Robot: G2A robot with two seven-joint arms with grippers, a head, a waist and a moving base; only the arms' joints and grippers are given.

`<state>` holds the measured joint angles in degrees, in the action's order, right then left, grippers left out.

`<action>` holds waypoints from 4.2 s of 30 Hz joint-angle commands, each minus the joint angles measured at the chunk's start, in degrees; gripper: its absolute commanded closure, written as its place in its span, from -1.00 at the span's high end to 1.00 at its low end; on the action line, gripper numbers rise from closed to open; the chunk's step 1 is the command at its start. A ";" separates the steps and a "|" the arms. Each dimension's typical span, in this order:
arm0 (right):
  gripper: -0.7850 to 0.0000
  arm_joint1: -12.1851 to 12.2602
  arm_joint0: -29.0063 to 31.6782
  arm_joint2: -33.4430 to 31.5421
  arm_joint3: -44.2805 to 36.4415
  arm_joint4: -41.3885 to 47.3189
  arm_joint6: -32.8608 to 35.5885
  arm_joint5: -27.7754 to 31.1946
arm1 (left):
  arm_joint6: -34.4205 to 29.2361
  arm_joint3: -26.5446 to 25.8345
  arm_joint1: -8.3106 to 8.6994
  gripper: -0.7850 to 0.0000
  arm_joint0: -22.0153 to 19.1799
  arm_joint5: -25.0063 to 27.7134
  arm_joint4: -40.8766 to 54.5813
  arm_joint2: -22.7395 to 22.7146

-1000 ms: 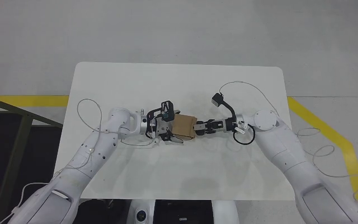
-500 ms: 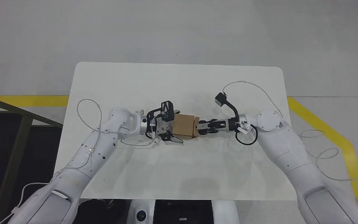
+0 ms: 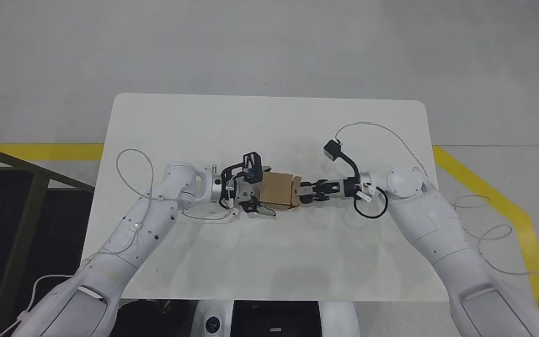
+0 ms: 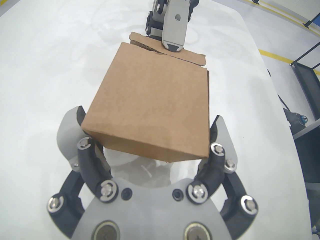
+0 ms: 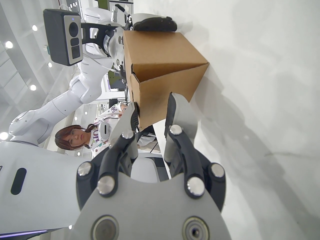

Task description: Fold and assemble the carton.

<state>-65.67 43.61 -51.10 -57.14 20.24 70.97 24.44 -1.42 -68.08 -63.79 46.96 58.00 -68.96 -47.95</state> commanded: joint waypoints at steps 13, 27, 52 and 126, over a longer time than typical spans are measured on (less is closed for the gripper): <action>-0.64 -0.23 -0.65 0.25 -1.25 -2.23 -1.16 -3.56 | 0.01 0.03 0.06 1.00 -0.19 0.00 0.27 0.30; -0.62 -0.72 -1.31 0.99 -3.28 -3.38 -1.30 -4.81 | 0.07 0.12 0.12 1.00 -0.32 0.00 0.38 0.50; -0.35 0.53 1.59 -3.16 -5.92 -3.23 -1.47 -3.91 | 0.10 0.23 0.08 1.00 -0.14 0.00 0.48 0.34; -0.33 3.73 10.41 -9.55 -17.58 -5.65 -4.71 -7.70 | 2.02 2.72 -2.84 1.00 -4.80 -0.22 -0.35 4.39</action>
<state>-61.88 54.22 -60.83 -75.01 14.52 66.29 16.69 0.55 -65.42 -66.58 42.18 57.70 -69.24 -43.59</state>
